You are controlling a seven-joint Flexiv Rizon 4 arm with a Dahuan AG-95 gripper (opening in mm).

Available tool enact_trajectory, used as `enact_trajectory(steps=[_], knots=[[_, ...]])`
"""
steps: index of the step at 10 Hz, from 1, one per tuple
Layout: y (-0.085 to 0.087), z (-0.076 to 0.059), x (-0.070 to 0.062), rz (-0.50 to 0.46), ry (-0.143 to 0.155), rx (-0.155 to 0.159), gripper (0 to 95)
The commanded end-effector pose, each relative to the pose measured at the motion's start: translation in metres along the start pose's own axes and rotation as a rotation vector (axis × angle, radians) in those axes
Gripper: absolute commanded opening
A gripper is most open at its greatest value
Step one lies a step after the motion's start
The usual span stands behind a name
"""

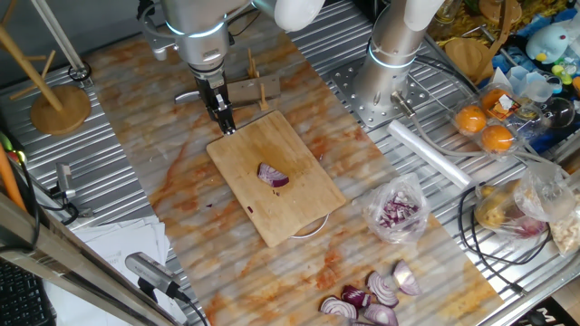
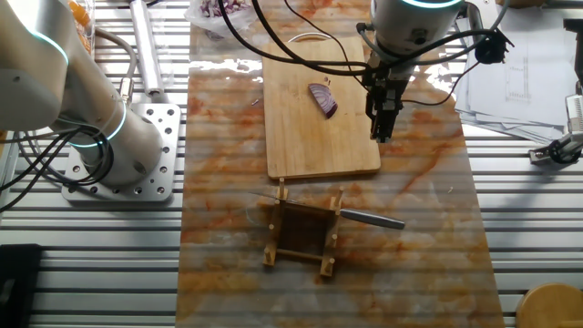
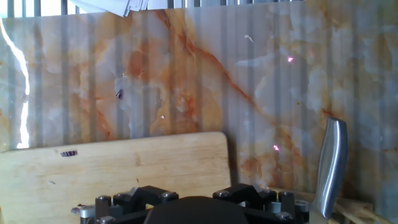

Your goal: Chop the onions

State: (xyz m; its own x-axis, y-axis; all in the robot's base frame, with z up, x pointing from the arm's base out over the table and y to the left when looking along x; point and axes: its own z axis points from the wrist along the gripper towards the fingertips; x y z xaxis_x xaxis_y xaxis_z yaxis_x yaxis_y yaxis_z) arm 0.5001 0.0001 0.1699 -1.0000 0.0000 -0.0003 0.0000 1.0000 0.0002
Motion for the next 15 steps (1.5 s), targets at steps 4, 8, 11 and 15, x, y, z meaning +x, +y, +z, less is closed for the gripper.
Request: enact_trajectory(steps=[4,8,11,15], knots=[[-0.0005,0.0014,-0.0001,-0.198,0.085,-0.014,0.0],[-0.0005,0.002,0.0004,-0.193,0.086,-0.009,0.0],[-0.0005,0.002,0.0004,-0.149,0.093,-0.004,0.0],[-0.0025,0.0013,0.0012,-0.109,0.091,0.015,0.0]])
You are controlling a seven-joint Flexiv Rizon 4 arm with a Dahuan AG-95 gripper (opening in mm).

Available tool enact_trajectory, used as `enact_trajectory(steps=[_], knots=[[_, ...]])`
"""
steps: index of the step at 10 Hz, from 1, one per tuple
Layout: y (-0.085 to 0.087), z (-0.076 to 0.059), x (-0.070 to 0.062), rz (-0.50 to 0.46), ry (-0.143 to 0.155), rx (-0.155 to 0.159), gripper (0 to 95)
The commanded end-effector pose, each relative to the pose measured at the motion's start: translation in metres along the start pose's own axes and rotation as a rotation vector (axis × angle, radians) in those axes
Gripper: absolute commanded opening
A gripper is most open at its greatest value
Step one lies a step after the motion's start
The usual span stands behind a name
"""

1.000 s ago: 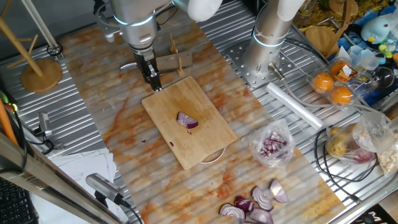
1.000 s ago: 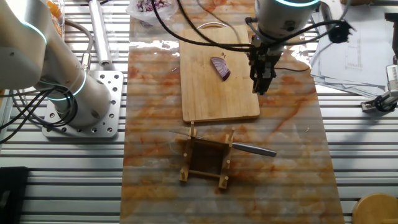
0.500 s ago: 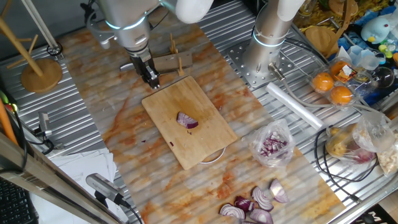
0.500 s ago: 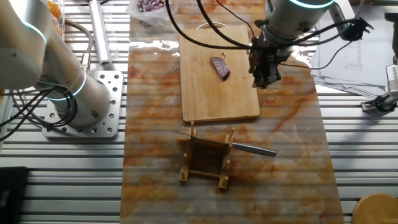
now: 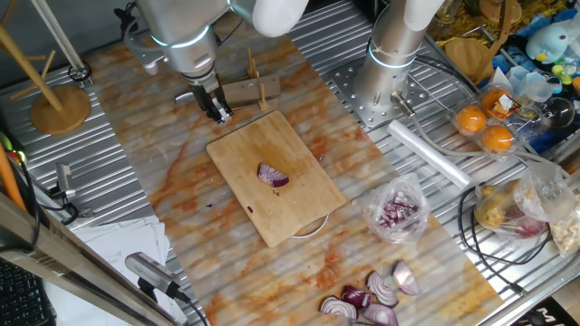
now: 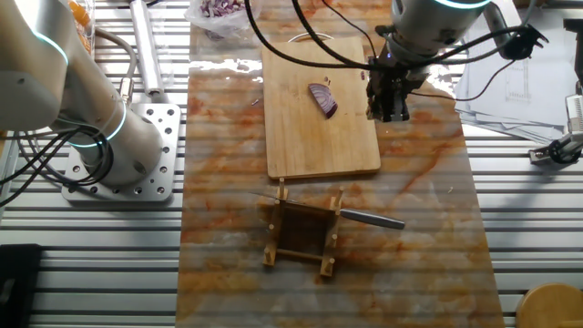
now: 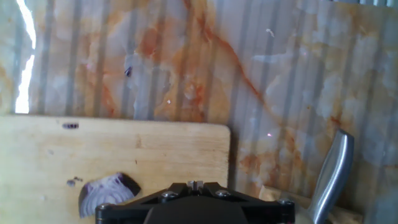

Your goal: Chop the onions

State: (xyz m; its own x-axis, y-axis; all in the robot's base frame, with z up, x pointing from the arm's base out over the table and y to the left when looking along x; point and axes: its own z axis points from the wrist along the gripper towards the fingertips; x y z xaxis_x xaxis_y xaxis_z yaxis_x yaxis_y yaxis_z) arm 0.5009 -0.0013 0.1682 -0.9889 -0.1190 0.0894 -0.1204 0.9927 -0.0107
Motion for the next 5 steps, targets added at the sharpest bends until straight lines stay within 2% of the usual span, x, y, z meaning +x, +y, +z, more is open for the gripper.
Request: enact_trajectory(steps=[1,2,3,5], knots=[[-0.002,0.0,0.002,0.03,0.002,-0.006,0.0],[-0.003,-0.001,0.004,0.042,-0.003,-0.003,0.0],[-0.01,-0.002,0.007,0.065,-0.001,0.008,0.0],[-0.026,0.001,0.015,0.107,0.009,0.007,0.0]])
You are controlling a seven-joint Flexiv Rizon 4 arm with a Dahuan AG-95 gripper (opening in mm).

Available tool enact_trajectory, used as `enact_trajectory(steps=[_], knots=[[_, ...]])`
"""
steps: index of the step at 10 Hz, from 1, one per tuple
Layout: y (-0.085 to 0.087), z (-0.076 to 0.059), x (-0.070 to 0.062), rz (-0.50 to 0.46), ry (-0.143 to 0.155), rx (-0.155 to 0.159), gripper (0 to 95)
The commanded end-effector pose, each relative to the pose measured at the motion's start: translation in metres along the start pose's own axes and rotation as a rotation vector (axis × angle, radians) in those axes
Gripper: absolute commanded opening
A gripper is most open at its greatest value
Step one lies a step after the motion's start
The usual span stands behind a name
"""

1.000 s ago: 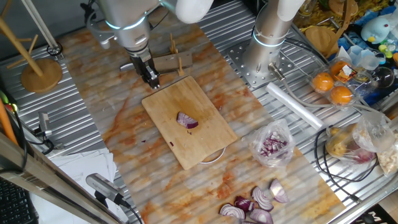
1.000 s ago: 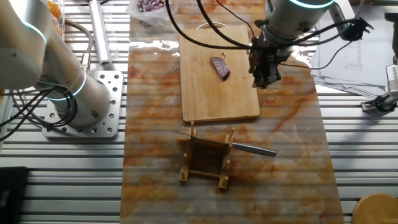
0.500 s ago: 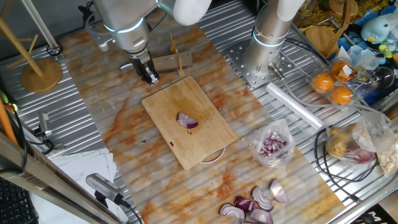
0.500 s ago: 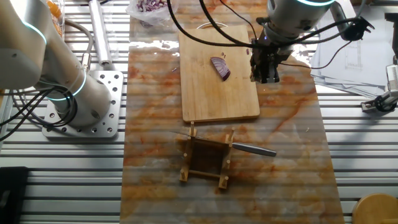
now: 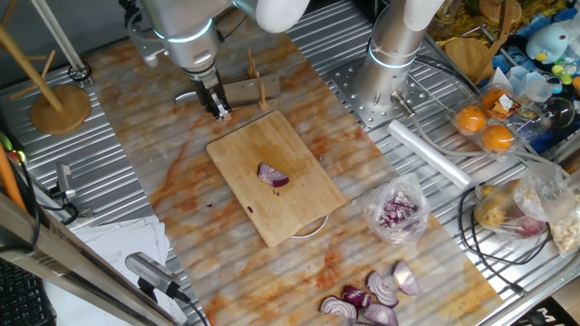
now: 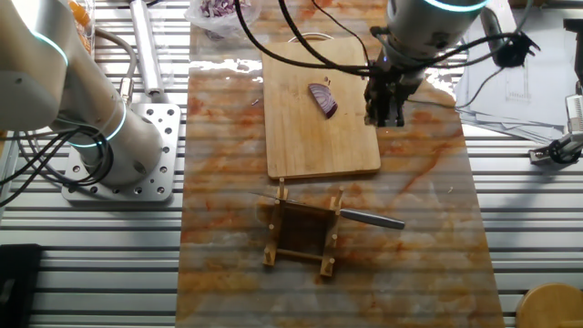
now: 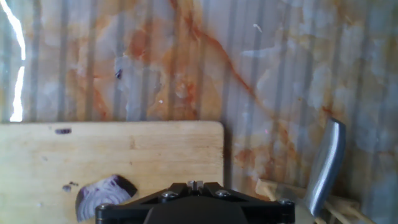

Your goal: Chop the onions

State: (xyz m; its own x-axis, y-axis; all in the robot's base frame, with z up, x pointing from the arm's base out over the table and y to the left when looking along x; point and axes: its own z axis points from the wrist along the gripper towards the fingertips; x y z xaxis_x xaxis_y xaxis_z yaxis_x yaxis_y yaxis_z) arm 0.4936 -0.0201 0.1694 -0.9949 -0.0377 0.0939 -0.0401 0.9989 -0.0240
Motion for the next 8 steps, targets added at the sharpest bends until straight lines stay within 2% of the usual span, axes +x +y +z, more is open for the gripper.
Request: enact_trajectory(steps=[1,4,8], knots=[[-0.015,0.0,0.008,0.053,0.011,0.004,0.0],[-0.037,0.0,0.021,0.092,0.022,0.008,0.0],[-0.072,0.002,0.047,0.092,0.013,0.008,0.0]])
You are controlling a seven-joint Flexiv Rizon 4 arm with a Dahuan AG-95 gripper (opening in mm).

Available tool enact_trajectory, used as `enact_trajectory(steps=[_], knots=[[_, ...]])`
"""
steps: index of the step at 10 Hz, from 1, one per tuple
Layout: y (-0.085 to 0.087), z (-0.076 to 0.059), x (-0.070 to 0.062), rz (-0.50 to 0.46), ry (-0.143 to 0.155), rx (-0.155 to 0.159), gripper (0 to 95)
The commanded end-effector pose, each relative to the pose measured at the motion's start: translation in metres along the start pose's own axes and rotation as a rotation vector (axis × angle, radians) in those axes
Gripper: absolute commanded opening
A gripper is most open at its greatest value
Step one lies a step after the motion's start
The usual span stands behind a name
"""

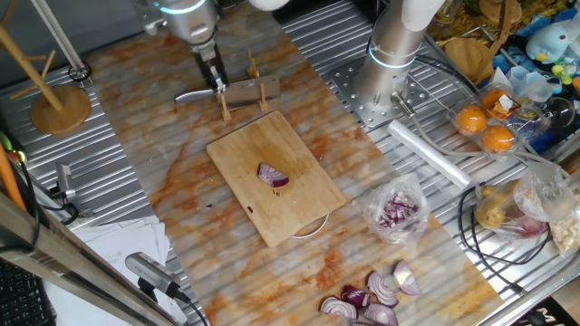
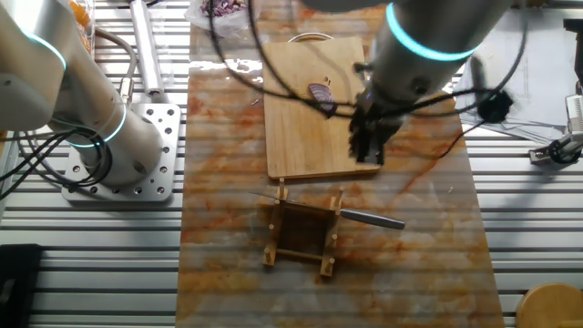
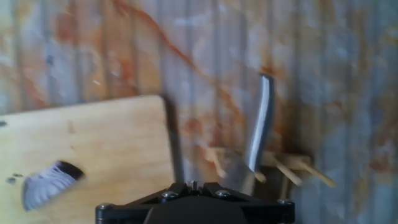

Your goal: Chop the onions

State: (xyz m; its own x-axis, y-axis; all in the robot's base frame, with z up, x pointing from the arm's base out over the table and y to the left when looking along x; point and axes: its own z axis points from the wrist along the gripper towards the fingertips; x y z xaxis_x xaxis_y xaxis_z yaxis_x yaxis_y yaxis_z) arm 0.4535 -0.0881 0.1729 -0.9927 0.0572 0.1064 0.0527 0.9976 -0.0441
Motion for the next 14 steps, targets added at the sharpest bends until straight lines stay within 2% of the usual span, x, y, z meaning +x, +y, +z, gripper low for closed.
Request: enact_trajectory(steps=[1,4,7,8,9,10,11,12,13,14], knots=[[-0.013,0.003,0.007,-0.006,-0.004,-0.003,0.0],[-0.034,0.015,0.017,-0.027,-0.013,-0.007,0.0],[-0.037,0.017,0.018,-0.018,-0.02,-0.016,0.0],[-0.037,0.017,0.018,0.008,-0.019,-0.041,0.0],[-0.037,0.017,0.018,0.083,-0.018,-0.065,0.0],[-0.037,0.017,0.018,0.146,-0.024,-0.072,0.0],[-0.037,0.017,0.018,0.199,-0.04,-0.073,0.0],[-0.037,0.017,0.018,0.202,-0.054,-0.044,0.0],[-0.037,0.017,0.018,0.201,-0.073,-0.053,0.0],[-0.037,0.017,0.018,0.202,-0.079,-0.053,0.0]])
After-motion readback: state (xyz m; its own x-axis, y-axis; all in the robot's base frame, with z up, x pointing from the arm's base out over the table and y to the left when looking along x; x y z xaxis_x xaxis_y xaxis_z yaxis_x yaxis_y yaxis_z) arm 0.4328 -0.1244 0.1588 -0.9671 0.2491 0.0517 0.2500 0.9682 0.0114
